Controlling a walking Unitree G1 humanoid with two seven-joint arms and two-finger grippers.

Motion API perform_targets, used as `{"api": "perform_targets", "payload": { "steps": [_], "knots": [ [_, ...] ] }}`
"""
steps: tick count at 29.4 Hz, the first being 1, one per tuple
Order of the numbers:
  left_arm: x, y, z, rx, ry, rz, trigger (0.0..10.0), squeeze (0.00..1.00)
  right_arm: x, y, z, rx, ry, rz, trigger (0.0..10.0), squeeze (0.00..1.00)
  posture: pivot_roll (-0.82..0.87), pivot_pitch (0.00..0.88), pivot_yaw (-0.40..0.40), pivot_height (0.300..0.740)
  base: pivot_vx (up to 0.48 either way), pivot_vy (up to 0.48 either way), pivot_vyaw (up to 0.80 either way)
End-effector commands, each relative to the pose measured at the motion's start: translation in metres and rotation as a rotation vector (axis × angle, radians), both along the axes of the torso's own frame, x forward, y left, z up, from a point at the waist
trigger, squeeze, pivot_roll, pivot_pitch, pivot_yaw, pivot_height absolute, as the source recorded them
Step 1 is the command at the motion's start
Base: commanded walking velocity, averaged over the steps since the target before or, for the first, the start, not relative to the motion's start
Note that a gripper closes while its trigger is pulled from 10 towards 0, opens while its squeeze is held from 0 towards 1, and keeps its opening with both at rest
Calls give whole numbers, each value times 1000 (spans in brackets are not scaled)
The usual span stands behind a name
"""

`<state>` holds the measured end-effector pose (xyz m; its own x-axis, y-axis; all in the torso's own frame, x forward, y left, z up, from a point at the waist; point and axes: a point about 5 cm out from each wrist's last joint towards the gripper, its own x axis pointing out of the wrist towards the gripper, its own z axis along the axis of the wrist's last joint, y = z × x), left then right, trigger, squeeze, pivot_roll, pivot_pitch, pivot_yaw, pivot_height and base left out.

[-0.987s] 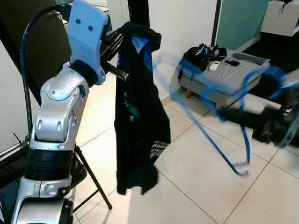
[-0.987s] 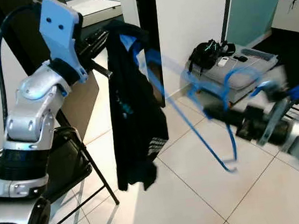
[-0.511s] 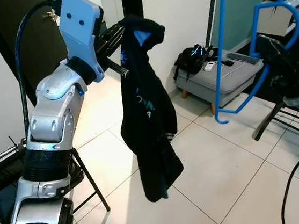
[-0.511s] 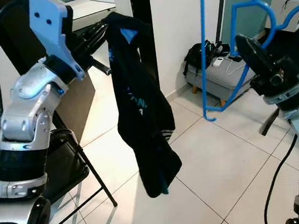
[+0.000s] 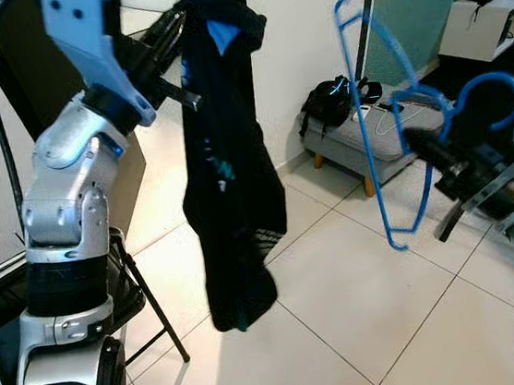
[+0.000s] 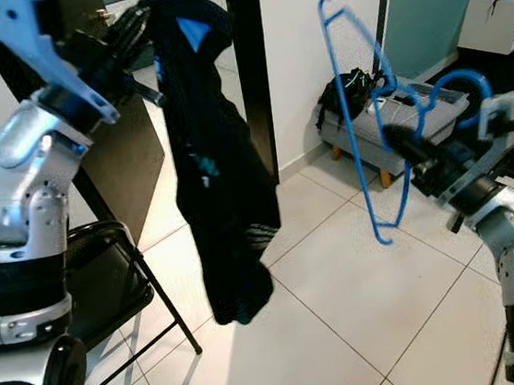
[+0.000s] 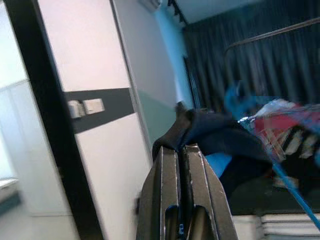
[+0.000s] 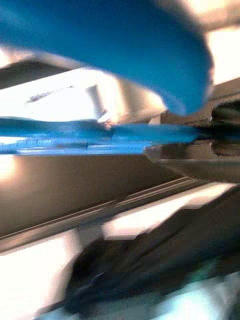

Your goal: Hang hanger

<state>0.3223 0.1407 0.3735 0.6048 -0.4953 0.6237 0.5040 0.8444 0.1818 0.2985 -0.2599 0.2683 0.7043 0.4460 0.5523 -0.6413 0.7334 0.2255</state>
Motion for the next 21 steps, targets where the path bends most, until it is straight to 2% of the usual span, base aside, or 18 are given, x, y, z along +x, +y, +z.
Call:
{"api": "perform_targets", "payload": {
  "steps": [1, 2, 3, 4, 6, 9, 12, 13, 14, 16, 18, 21],
  "knots": [
    [-7, 1, 11, -45, -27, -42, 10000, 0, -10, 1, 23, 114, -137, 85, 10000, 0, -10, 22, 28, 740, 0, 0, 0],
    [-7, 1, 11, -45, -27, -42, 10000, 0, -10, 1, 23, 114, -137, 85, 10000, 0, -10, 22, 28, 740, 0, 0, 0],
    [-7, 0, 10, -69, -10, -65, 10000, 0, -13, 2, 28, 179, -175, 129, 10000, 0, -10, 22, 28, 740, 0, 0, 0],
    [-7, 0, 10, -69, -10, -65, 10000, 0, -13, 2, 28, 179, -175, 129, 10000, 0, -10, 22, 28, 740, 0, 0, 0],
    [-7, -10, 2, -115, 54, -146, 10000, 0, -12, 20, 34, 279, -230, 215, 10000, 0, -9, 22, 29, 740, 0, 0, 0],
    [-7, -17, -4, -121, 87, -182, 10000, 0, -10, 29, 35, 323, -254, 239, 10000, 0, -4, 20, 29, 740, 0, 0, 0],
    [-9, -28, -14, -131, 143, -239, 10000, 0, -5, 44, 38, 422, -296, 255, 10000, 0, 10, 16, 29, 740, 0, 0, 0],
    [-9, -28, -14, -131, 143, -239, 10000, 0, -5, 44, 38, 422, -296, 255, 10000, 0, 10, 16, 29, 740, 0, 0, 0],
    [-10, -31, -17, -153, 168, -265, 10000, 0, -3, 48, 40, 470, -318, 266, 10000, 0, 16, 14, 32, 740, 0, 0, 0],
    [-10, -31, -17, -153, 168, -265, 10000, 0, -3, 48, 40, 470, -318, 266, 10000, 0, 16, 14, 32, 740, 0, 0, 0],
    [-12, -37, -20, -199, 207, -321, 10000, 0, 0, 54, 42, 537, -356, 280, 10000, 0, 25, 10, 29, 740, 0, 0, 0],
    [-15, -41, -21, -209, 231, -360, 10000, 0, 2, 58, 46, 585, -385, 294, 10000, 0, 27, 9, 28, 740, 0, 0, 0]
  ]
}}
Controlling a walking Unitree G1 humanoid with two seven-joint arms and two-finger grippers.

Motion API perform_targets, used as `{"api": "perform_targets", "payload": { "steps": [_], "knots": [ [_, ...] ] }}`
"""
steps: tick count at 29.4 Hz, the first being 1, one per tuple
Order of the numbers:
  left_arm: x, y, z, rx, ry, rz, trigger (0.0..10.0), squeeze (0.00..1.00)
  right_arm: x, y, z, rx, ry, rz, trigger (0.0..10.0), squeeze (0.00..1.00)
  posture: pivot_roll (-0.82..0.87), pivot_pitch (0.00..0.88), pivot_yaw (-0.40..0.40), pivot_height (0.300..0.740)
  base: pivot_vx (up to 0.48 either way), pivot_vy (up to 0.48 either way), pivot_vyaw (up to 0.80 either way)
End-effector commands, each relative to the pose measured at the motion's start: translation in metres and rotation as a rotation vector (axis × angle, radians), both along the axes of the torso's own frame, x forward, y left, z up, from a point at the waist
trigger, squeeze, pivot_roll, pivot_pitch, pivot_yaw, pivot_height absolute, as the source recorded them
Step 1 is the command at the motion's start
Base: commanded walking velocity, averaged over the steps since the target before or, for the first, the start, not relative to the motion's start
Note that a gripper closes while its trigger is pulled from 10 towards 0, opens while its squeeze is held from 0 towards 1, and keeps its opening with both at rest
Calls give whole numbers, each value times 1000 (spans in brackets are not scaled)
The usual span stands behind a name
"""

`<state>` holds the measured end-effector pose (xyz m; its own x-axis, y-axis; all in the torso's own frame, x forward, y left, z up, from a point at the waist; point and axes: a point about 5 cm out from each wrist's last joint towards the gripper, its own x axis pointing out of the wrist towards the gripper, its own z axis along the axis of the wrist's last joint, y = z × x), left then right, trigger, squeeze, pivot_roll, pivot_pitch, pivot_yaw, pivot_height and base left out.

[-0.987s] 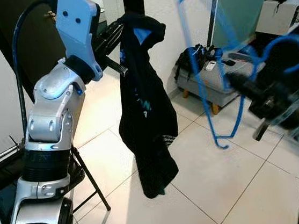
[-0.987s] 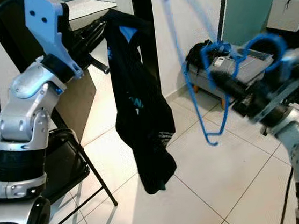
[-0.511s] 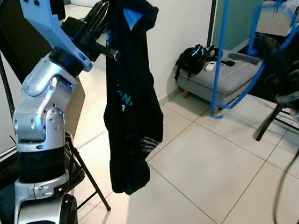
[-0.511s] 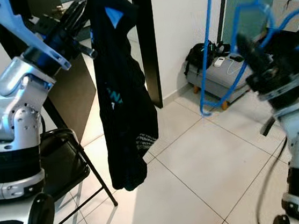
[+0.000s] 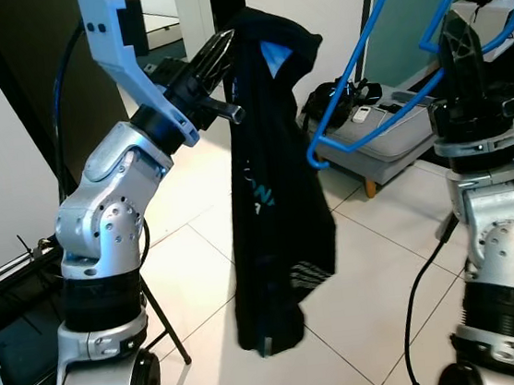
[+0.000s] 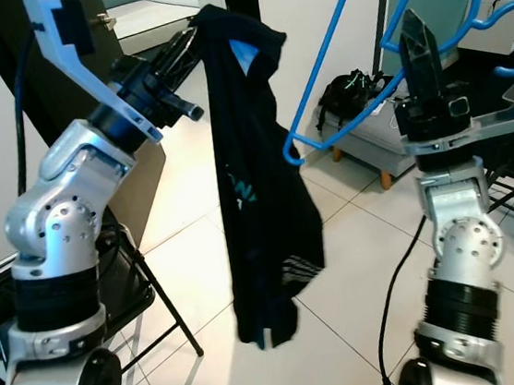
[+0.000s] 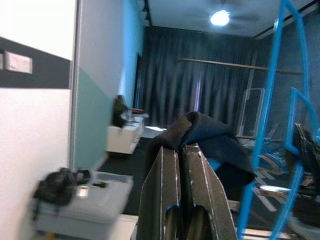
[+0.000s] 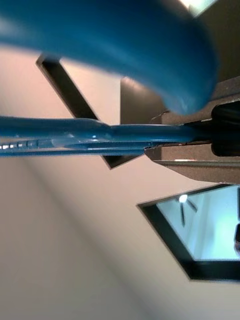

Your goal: Hang hanger

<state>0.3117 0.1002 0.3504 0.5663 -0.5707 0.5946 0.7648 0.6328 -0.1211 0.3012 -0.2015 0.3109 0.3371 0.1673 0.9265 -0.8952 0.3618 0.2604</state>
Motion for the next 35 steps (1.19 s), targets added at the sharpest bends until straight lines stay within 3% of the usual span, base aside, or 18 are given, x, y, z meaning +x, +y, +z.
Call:
{"api": "perform_targets", "payload": {
  "steps": [1, 11, 16, 21, 27, 35],
  "knots": [
    [-5, -2, 1, -19, 10, -37, 10000, 0, 0, 0, 5, 37, -40, 12, 10000, 0, 29, 7, 27, 740, 0, 0, 0],
    [-5, -6, -1, -12, 89, -81, 10000, 0, -1, -7, 17, 50, -106, -29, 10000, 0, 31, 4, 26, 740, 0, 0, 0],
    [-6, -14, -4, 75, 136, -127, 10000, 0, 0, -11, 28, 40, -132, -88, 10000, 0, 31, 4, 30, 740, 0, 0, 0],
    [-7, -18, -6, 97, 168, -157, 10000, 0, 1, -14, 33, 46, -154, -103, 10000, 0, 35, 5, 31, 740, 0, 0, 0],
    [-21, -23, 2, 47, 180, -232, 10000, 0, 3, -12, 37, 44, -178, -93, 10000, 0, 44, 7, 26, 740, 0, 0, 0],
    [-35, -13, 20, -32, 140, -295, 10000, 0, 6, -3, 33, 7, -170, -85, 10000, 0, 53, 10, 22, 740, 0, 0, 0]
  ]
}}
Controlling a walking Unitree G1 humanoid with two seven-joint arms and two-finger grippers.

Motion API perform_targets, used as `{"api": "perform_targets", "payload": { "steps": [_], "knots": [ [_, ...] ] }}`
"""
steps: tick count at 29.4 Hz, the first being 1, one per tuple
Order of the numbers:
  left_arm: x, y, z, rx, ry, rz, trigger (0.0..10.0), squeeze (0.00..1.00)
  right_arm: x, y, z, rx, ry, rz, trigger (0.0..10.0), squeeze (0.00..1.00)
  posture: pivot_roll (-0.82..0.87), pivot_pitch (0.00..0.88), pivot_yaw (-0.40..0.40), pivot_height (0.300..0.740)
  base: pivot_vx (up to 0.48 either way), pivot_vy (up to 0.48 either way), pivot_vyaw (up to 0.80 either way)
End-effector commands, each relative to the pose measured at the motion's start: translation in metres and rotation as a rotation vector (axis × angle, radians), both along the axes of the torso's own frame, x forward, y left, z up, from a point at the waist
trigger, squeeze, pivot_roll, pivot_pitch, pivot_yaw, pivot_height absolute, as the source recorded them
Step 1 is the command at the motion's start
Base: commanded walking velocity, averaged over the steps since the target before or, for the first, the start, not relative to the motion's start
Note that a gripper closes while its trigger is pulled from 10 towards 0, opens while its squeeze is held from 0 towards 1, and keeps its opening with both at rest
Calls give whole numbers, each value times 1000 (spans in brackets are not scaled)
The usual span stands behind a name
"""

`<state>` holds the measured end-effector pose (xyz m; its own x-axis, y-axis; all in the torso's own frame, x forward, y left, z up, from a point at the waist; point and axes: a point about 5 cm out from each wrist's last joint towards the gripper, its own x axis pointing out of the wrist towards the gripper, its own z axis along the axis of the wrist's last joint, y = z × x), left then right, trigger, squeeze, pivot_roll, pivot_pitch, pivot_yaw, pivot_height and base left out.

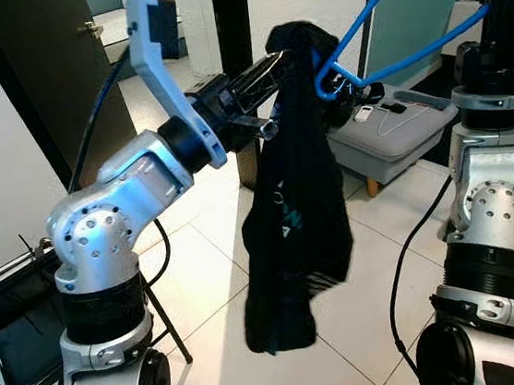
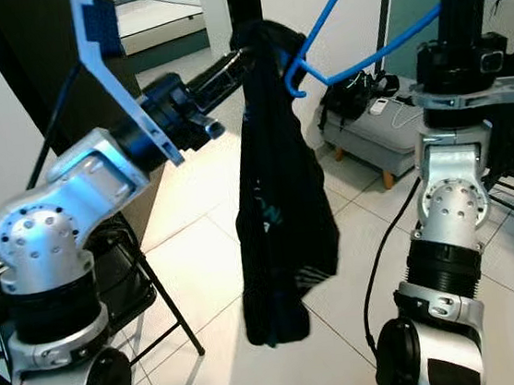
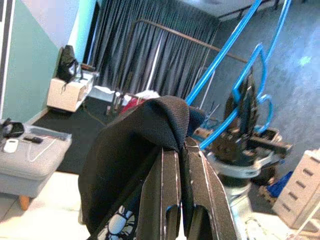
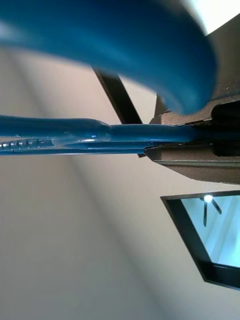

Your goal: Hang hanger

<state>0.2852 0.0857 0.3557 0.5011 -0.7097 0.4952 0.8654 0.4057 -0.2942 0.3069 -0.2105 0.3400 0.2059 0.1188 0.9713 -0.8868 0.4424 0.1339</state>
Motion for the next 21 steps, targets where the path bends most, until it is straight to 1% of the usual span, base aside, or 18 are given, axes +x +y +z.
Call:
{"api": "perform_targets", "payload": {
  "steps": [1, 3, 4, 5, 6, 8, 9, 12, 16, 17, 18, 20, 21],
  "knots": [
    [-8, 2, 14, -28, -58, -20, 10000, 0, 0, 6, 4, -18, -17, 9, 10000, 0, 53, 10, 22, 740, 0, 0, 0],
    [-9, 1, 15, -33, -63, -24, 10000, 0, 0, 6, 3, -18, -16, 9, 10000, 0, 53, 10, 22, 740, 0, 0, 0],
    [-11, -4, 17, -36, -71, -31, 10000, 0, 1, 6, 3, -18, -16, 13, 10000, 0, 53, 10, 22, 740, 0, 0, 0],
    [-11, -4, 17, -36, -71, -31, 10000, 0, 1, 6, 3, -18, -16, 13, 10000, 0, 53, 10, 22, 740, 0, 0, 0],
    [-13, -16, 19, -25, -80, -35, 10000, 0, 0, 9, 3, -18, -21, 43, 10000, 0, 56, 11, 23, 740, 0, 0, 0],
    [-13, -16, 19, -25, -80, -35, 10000, 0, 0, 9, 3, -18, -21, 43, 10000, 0, 56, 11, 23, 740, 0, 0, 0],
    [-14, -20, 19, -19, -83, -35, 10000, 0, 0, 11, 3, -20, -24, 56, 10000, 0, 56, 11, 23, 740, 0, 0, 0],
    [-13, -24, 19, -2, -73, -17, 10000, 0, -2, 13, 3, -23, -33, 79, 10000, 0, 54, 13, 27, 740, 0, 0, 0],
    [-14, -20, 18, 15, -66, 8, 10000, 0, -4, 14, 3, -29, -42, 93, 10000, 0, 51, 14, 28, 740, 0, 0, 0],
    [-16, -16, 17, 30, -70, 22, 10000, 0, -5, 13, 3, -30, -44, 96, 10000, 0, 51, 14, 28, 740, 0, 0, 0],
    [-16, -16, 17, 30, -70, 22, 10000, 0, -5, 13, 3, -30, -44, 96, 10000, 0, 51, 14, 28, 740, 0, 0, 0],
    [-20, -10, 15, 70, -86, 46, 10000, 0, -6, 13, 3, -36, -46, 101, 10000, 0, 48, 15, 28, 740, 0, 0, 0],
    [-20, -10, 15, 70, -86, 46, 10000, 0, -6, 13, 3, -36, -46, 101, 10000, 0, 48, 15, 28, 740, 0, 0, 0]
  ]
}}
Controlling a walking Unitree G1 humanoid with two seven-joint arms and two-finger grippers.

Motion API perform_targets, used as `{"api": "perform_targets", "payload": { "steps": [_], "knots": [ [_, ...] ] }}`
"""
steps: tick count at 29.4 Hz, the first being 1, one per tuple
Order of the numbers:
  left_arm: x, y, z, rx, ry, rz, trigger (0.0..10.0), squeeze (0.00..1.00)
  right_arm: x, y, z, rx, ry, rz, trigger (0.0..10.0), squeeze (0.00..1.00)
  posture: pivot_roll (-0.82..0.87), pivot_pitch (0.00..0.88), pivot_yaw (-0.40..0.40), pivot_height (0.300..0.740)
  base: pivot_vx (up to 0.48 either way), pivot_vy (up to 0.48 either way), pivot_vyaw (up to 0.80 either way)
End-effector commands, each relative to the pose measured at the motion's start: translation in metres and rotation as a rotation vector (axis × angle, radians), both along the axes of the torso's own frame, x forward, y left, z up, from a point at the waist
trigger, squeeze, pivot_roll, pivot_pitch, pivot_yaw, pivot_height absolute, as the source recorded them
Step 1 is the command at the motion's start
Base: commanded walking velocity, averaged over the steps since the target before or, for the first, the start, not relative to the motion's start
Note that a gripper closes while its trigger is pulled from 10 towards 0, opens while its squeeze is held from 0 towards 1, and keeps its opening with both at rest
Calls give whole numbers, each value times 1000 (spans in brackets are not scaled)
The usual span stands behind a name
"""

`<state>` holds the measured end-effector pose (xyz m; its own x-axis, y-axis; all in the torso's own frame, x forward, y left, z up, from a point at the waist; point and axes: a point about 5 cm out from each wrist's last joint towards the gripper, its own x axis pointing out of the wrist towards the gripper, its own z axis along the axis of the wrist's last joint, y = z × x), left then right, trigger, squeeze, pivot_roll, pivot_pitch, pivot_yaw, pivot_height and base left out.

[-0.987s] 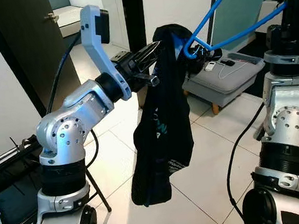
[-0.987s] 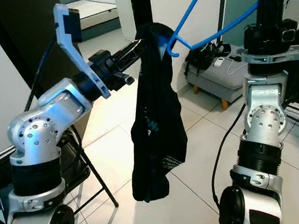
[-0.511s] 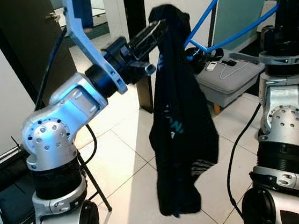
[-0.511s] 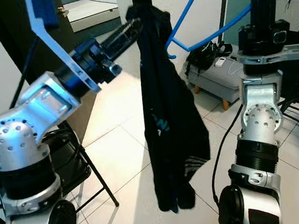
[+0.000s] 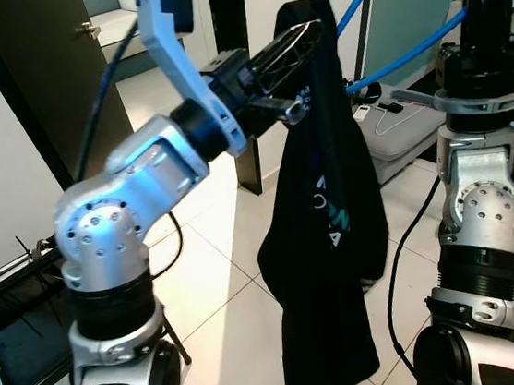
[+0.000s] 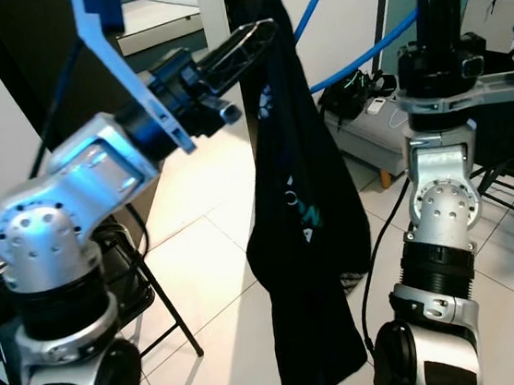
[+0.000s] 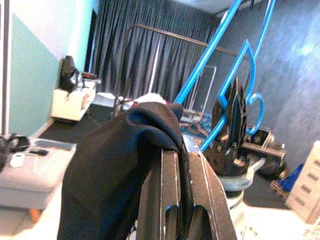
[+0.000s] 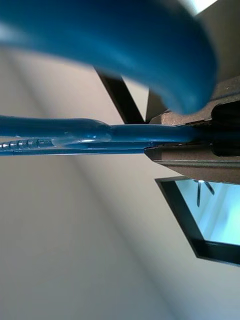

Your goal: Hang hanger

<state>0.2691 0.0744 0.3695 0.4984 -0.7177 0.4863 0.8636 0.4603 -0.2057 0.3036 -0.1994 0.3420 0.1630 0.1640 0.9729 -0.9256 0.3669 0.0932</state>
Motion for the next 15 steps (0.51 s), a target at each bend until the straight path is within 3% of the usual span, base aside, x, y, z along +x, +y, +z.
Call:
{"api": "perform_targets", "payload": {
  "steps": [1, 4, 6, 10, 15],
  "knots": [
    [-4, 4, 1, 33, -27, 14, 10000, 0, -3, 1, 0, -14, -15, 17, 10000, 0, 48, 15, 28, 740, 0, 0, 0],
    [-2, 7, 0, 60, -38, 29, 10000, 0, -4, 1, 0, -21, -16, 18, 10000, 0, 48, 15, 28, 740, 0, 0, 0],
    [10, 12, -2, 125, -53, 74, 10000, 0, -6, -3, -1, -35, -16, 14, 10000, 0, 46, 17, 28, 740, 0, 0, 0],
    [26, 18, -3, 149, -45, 111, 10000, 0, -7, -7, -1, -41, -13, 8, 10000, 0, 42, 16, 27, 740, 0, 0, 0],
    [29, 20, -4, 151, -48, 113, 10000, 0, -7, -7, -1, -42, -9, 15, 10000, 0, 40, 13, 27, 740, 0, 0, 0]
  ]
}}
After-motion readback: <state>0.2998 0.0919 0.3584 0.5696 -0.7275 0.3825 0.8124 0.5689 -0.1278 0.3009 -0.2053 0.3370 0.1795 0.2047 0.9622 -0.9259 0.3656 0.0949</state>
